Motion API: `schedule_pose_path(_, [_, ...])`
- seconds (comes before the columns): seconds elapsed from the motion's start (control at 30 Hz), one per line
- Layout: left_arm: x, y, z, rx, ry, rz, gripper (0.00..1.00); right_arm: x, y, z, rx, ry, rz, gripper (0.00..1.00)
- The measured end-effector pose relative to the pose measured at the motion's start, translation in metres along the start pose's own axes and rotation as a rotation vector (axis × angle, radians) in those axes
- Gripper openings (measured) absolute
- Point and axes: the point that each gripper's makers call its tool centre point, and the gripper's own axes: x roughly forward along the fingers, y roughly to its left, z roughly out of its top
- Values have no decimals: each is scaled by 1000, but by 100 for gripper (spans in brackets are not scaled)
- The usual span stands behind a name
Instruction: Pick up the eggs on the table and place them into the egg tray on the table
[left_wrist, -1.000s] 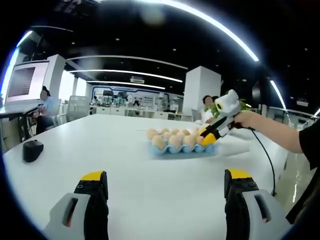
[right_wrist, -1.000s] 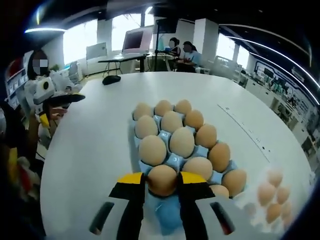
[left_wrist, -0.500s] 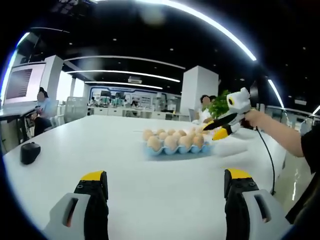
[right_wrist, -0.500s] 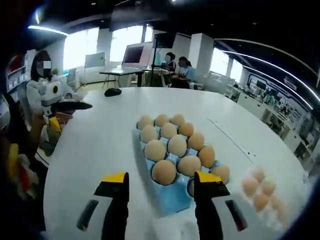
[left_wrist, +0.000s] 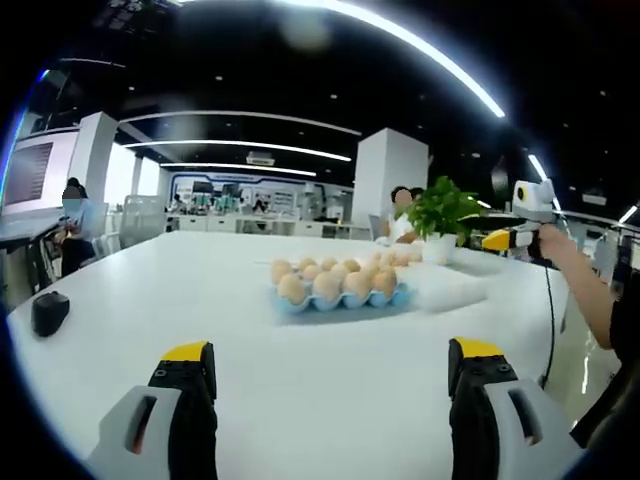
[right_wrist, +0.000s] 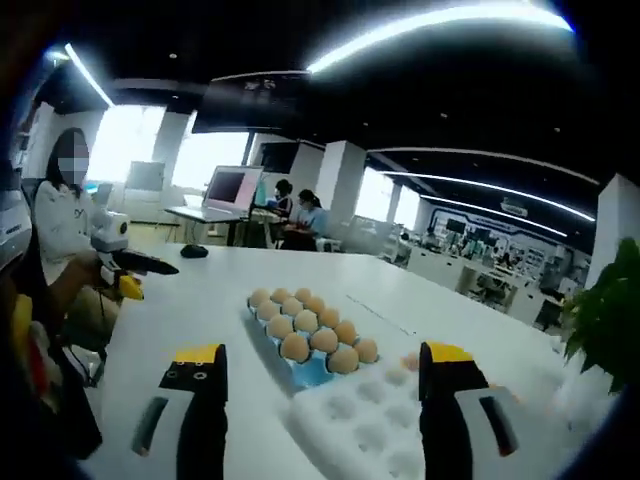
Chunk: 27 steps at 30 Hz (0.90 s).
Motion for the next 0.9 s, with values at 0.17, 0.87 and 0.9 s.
schedule_pose_path(0.17, [5,0,1,3,4,-4,98,-39,-1,-25,80,-7,-95,90])
schedule_pose_path(0.87, [5,-8,4,18,4,2,98,-109,-1,-54,374,-186,-257,100])
schedule_pose_path(0.9, [5,-10,4,19,3,0,98,-109,1,-54,376,-184,-253,100])
